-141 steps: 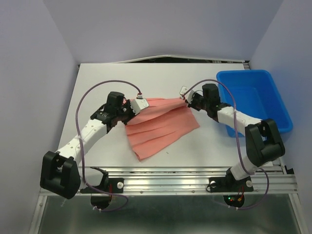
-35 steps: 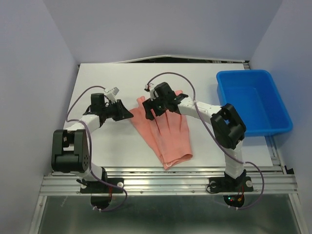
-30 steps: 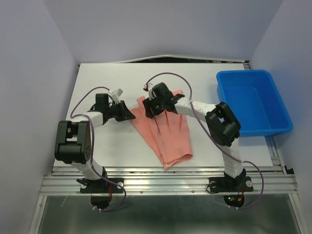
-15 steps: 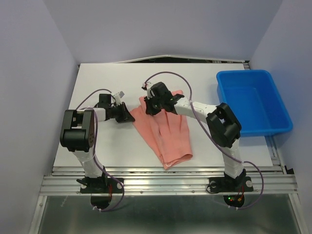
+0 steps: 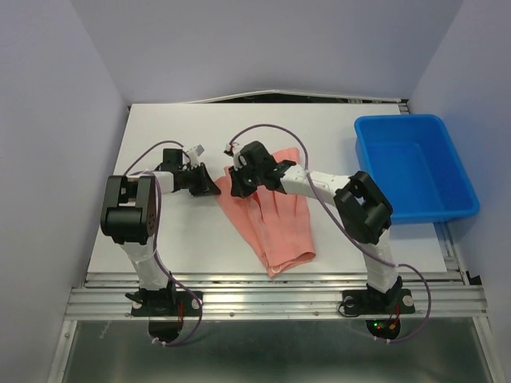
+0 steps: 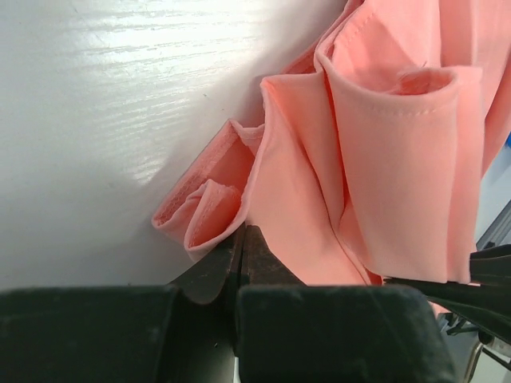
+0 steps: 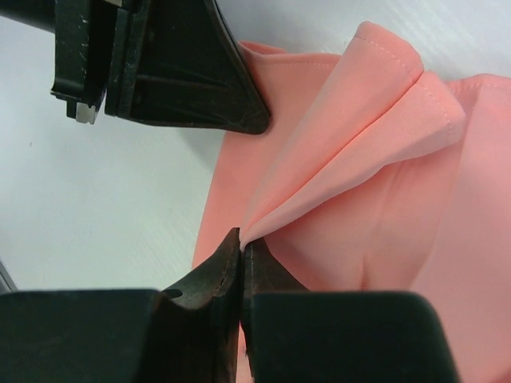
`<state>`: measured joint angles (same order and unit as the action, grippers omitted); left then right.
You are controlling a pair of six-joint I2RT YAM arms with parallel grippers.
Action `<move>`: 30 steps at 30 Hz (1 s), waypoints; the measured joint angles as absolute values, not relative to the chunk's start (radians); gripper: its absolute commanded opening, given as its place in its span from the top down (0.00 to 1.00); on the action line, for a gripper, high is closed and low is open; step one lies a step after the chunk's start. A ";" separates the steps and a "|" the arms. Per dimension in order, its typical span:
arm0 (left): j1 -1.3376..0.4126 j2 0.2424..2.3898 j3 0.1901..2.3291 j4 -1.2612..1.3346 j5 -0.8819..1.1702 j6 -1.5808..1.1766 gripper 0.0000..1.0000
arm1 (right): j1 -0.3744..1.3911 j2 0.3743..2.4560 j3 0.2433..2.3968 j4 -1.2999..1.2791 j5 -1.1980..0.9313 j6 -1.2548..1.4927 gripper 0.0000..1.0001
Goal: Fold and stack the skirts
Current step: Fold the skirt
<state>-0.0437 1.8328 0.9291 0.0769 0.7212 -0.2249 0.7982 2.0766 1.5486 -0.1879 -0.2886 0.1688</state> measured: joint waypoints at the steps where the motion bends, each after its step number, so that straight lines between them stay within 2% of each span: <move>1: -0.044 1.835 0.932 0.076 0.721 -0.224 1.00 | 0.799 2.079 1.546 -0.186 -0.289 0.170 0.99; 3: -0.044 1.837 0.934 0.076 0.720 -0.224 1.00 | 0.802 2.090 1.546 -0.170 -0.288 0.173 0.99; 4: -0.044 1.837 0.934 0.076 0.719 -0.223 1.00 | 0.802 2.099 1.549 -0.167 -0.288 0.173 0.96; 5: -0.044 1.837 0.934 0.076 0.719 -0.223 1.00 | 0.804 2.115 1.559 -0.167 -0.289 0.173 0.85; 6: -0.044 1.837 0.937 0.073 0.717 -0.222 1.00 | 0.804 2.130 1.568 -0.167 -0.289 0.173 0.70; 7: -0.044 1.838 0.940 0.068 0.715 -0.220 1.00 | 0.805 2.146 1.582 -0.174 -0.289 0.173 0.40; 8: -0.044 1.839 0.944 0.062 0.713 -0.219 1.00 | 0.805 2.172 1.608 -0.186 -0.289 0.168 0.32; 10: -0.044 1.848 0.959 0.055 0.711 -0.217 1.00 | 0.806 2.203 1.638 -0.205 -0.281 0.156 0.27; 14: -0.044 1.870 0.992 0.049 0.703 -0.212 1.00 | 0.807 2.188 1.645 -0.264 -0.223 0.113 0.27; 17: -0.044 1.897 1.035 0.040 0.694 -0.211 1.00 | 0.807 2.088 1.600 -0.328 -0.158 0.066 0.26; 20: -0.043 1.932 1.094 0.040 0.683 -0.211 0.99 | 0.806 1.960 1.551 -0.376 -0.118 0.029 0.31; 24: -0.031 1.925 1.108 0.043 0.697 -0.218 0.90 | 0.804 1.774 1.472 -0.425 -0.102 0.013 0.41; 30: 0.035 1.685 0.928 0.045 0.731 -0.256 0.86 | 0.804 1.716 1.318 -0.479 -0.199 0.039 0.43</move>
